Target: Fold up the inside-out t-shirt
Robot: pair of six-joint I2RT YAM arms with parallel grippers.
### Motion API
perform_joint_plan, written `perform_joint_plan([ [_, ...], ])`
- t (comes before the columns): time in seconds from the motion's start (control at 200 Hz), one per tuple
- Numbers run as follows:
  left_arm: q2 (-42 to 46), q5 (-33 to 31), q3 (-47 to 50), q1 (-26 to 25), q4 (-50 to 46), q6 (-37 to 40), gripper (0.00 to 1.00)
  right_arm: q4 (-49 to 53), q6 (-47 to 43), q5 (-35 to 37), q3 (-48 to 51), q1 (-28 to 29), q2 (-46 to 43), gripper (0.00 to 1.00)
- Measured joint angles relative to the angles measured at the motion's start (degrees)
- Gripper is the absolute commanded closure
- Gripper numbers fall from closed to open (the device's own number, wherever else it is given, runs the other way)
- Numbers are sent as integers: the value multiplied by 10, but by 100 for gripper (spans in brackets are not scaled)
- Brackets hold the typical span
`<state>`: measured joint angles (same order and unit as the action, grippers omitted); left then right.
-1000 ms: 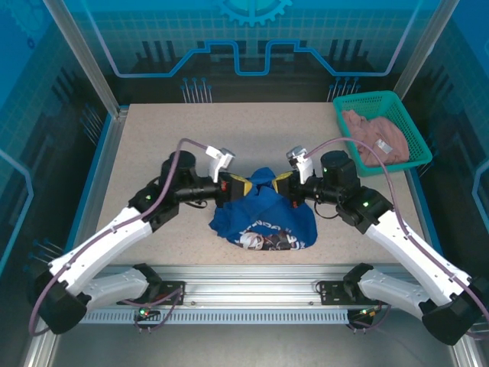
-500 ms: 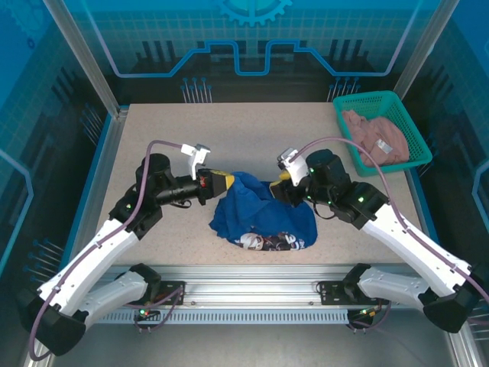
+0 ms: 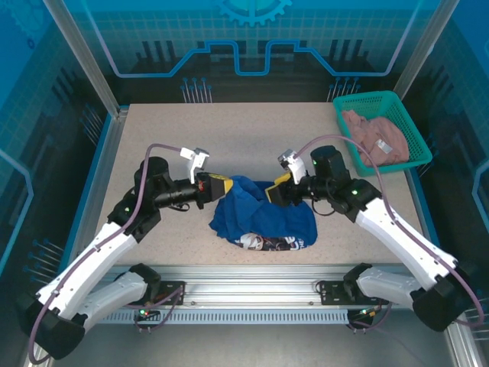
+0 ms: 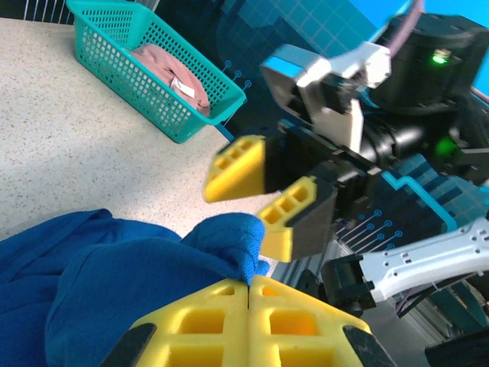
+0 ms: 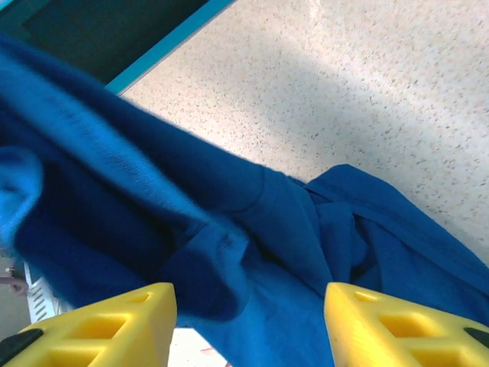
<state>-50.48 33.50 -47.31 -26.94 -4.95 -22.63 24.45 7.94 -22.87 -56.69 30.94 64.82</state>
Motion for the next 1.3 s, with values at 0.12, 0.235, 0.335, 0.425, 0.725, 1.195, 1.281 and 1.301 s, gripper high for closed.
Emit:
perform_joint_plan([
  [0.12,23,0,12,1,-13,9,100,-19,2,-42,-5,-11,55,33],
  [0.235,34,-1,18,2,-21,18,100,-41,4,-91,-5,-11,95,37],
  [0.335,34,-2,18,2,-25,20,100,-60,12,-118,-5,-10,113,56],
  [0.425,34,-2,18,2,-26,21,100,-70,10,-130,-6,-10,115,75],
  [0.725,36,-33,18,2,-43,23,100,-61,8,-124,-8,-19,83,100],
  [1.195,38,-51,25,3,-50,31,100,-53,-7,-68,-8,-7,53,36],
  [1.281,39,-51,25,3,-50,31,100,-62,-16,-87,-11,0,101,34],
  [1.301,40,-51,25,3,-50,31,100,-63,-17,-91,-12,3,113,35],
])
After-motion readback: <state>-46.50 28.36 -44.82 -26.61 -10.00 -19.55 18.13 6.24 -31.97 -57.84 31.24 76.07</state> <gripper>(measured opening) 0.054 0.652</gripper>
